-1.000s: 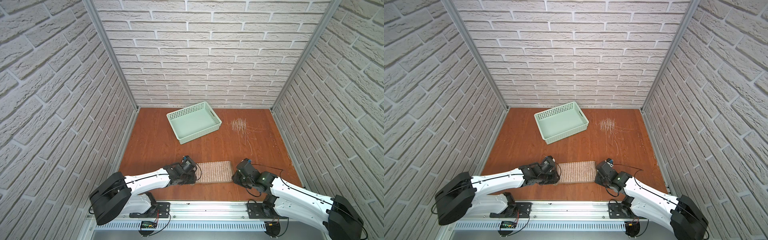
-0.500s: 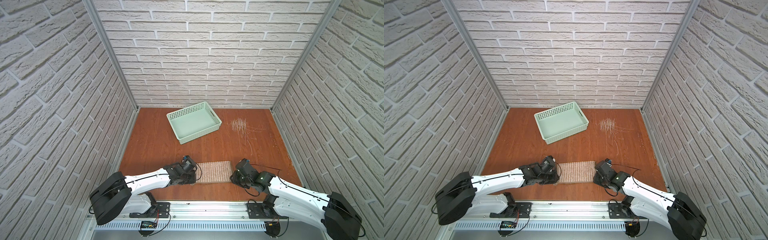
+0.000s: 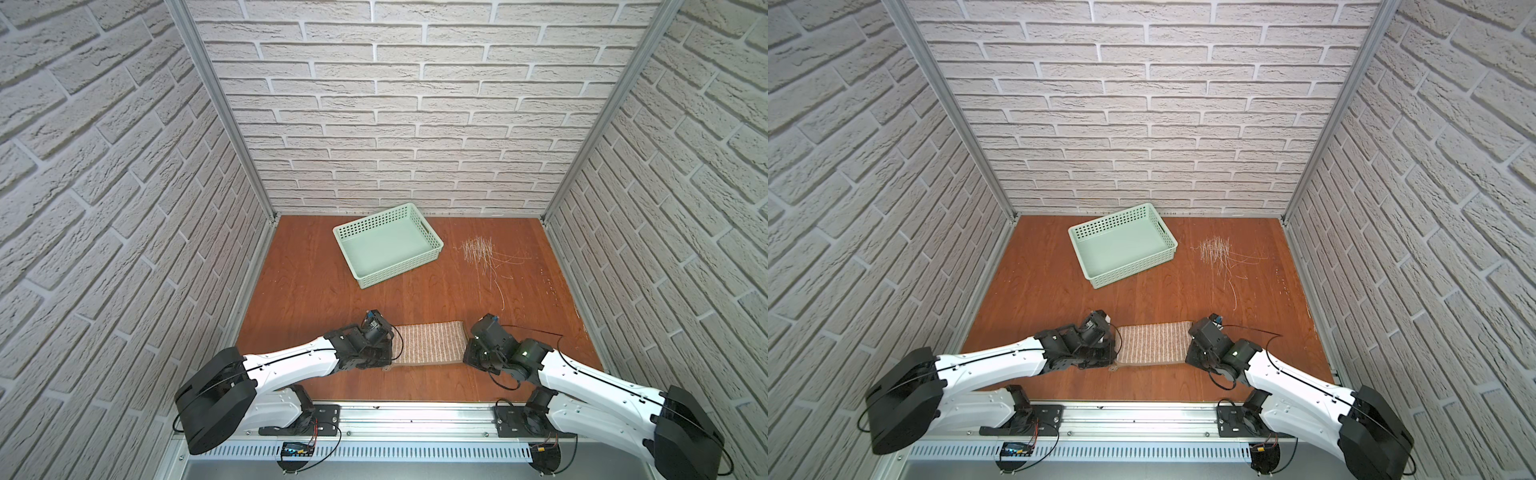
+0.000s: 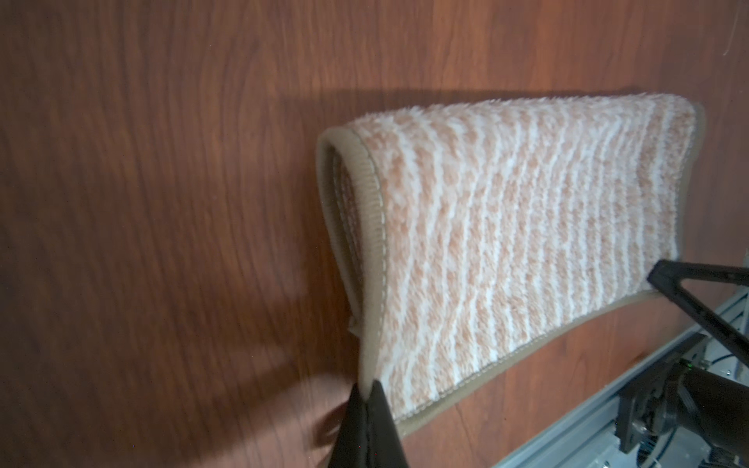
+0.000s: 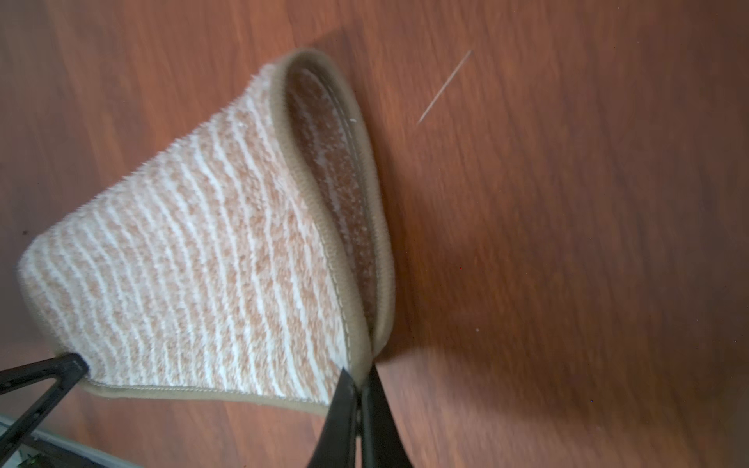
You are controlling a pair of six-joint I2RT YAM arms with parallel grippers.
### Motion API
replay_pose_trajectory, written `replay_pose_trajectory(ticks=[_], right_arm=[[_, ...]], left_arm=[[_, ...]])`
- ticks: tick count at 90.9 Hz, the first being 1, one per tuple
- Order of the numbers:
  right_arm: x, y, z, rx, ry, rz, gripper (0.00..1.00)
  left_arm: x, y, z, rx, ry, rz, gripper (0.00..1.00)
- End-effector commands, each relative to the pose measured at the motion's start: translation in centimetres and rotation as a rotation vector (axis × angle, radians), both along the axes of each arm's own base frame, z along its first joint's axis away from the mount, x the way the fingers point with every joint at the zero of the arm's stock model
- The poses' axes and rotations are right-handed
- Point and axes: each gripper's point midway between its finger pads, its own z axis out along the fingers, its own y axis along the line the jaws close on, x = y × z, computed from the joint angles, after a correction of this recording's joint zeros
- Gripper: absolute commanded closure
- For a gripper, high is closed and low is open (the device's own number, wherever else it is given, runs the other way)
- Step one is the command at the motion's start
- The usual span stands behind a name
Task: Fold the square dishcloth
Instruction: Smooth out the cleaning item at the center of the board.
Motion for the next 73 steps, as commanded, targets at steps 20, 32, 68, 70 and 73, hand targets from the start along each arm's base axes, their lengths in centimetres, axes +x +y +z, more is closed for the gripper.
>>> replay_pose_trajectory(ticks=[20, 32, 68, 70, 73], right_arm=[[1.0, -1.1, 3.0, -0.084, -0.077, 0.013, 0.95], [1.8, -0.7, 3.6, -0.117, -0.090, 0.029, 0.95], [4.0, -0.6, 2.7, -0.248, -0.089, 0.055, 0.96], [3.9, -0.8, 2.3, -0.258, -0.080, 0.052, 0.96], [3.8, -1.0, 1.8, -0.269, -0.069, 0.047, 0.96]], left_arm=[[1.8, -0.9, 4.4, -0.073, -0.075, 0.026, 1.00], [2.8, -1.0, 5.1, -0.087, -0.100, 0.048, 1.00], [3.3, -1.5, 2.8, -0.085, -0.062, 0.089, 1.00], [3.2, -1.5, 2.5, -0.081, -0.058, 0.090, 1.00], [3.2, -1.3, 2.1, -0.071, -0.049, 0.095, 1.00]])
